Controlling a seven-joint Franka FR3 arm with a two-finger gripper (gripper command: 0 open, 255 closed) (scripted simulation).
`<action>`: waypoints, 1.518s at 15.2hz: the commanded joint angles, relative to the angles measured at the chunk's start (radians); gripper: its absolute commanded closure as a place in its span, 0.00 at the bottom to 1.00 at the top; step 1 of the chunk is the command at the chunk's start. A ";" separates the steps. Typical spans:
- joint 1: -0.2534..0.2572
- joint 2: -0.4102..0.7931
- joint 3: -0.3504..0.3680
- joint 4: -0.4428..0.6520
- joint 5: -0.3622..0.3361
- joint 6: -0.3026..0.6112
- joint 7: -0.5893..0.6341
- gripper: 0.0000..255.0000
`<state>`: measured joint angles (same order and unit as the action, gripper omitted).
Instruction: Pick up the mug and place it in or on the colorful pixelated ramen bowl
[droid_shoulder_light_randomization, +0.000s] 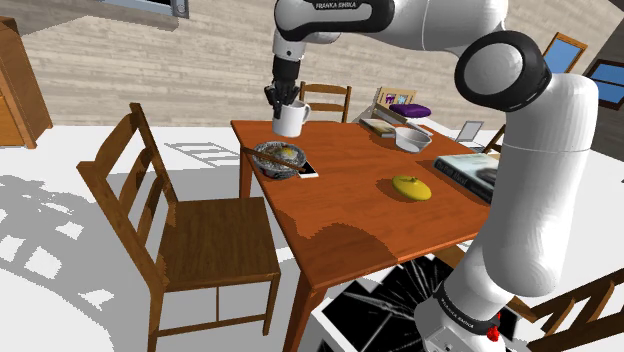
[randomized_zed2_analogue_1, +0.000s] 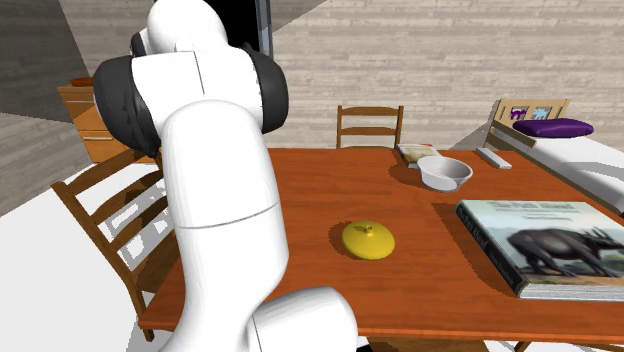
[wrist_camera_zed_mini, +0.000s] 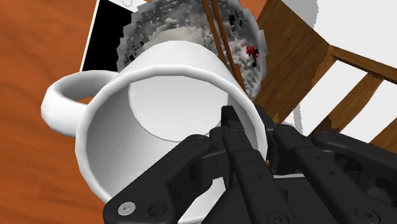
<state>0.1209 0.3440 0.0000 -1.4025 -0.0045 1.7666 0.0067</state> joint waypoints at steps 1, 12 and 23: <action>0.000 -0.002 0.000 -0.028 0.000 0.028 0.001 1.00; 0.000 0.008 0.000 -0.145 0.000 0.154 0.001 1.00; 0.000 0.008 0.000 -0.145 0.000 0.154 0.001 0.00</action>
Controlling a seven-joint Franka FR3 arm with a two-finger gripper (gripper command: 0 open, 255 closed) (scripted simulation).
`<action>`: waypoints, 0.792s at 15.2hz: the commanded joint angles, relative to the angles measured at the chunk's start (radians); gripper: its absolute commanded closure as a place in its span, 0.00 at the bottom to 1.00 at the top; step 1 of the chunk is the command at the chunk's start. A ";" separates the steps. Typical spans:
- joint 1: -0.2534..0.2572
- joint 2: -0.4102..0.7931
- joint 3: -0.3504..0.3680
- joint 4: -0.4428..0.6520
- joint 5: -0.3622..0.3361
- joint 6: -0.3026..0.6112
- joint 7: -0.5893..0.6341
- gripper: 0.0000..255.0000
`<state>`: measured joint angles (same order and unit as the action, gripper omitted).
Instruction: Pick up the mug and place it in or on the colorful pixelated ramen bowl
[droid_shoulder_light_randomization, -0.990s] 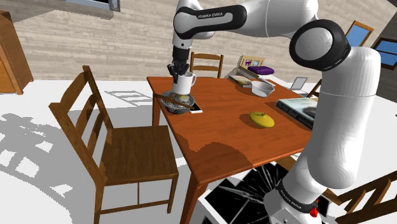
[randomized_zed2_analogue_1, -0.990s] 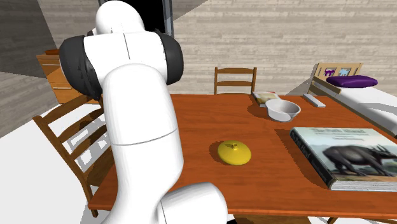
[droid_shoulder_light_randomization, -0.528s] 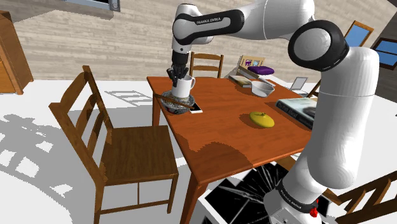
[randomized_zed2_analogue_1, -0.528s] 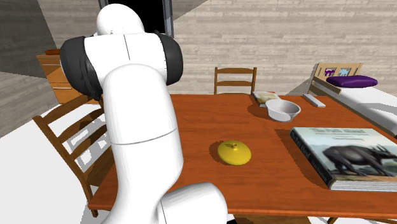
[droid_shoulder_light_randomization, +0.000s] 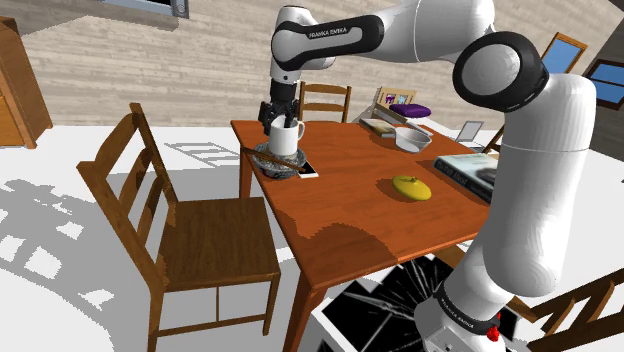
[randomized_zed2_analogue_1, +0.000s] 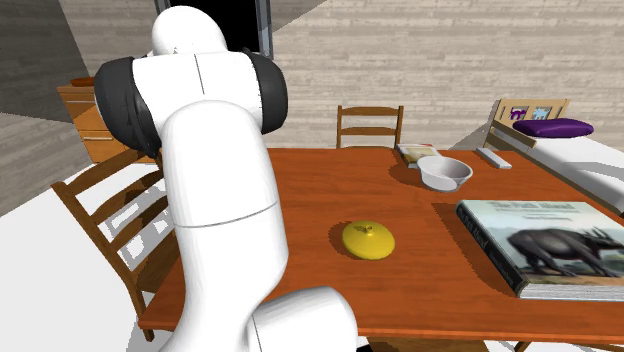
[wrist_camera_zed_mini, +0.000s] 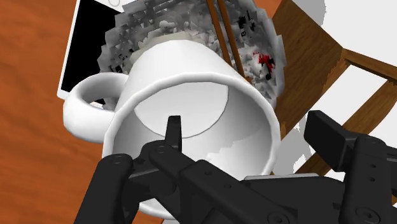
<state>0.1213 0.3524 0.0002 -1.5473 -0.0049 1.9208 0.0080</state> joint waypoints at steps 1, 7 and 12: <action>0.000 0.000 0.000 0.000 0.000 0.000 0.000 0.00; 0.000 -0.014 0.000 0.107 0.000 -0.121 0.000 0.00; 0.000 -0.014 0.000 0.107 0.000 -0.121 0.000 0.00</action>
<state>0.1216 0.3383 0.0003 -1.4406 -0.0047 1.8001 0.0078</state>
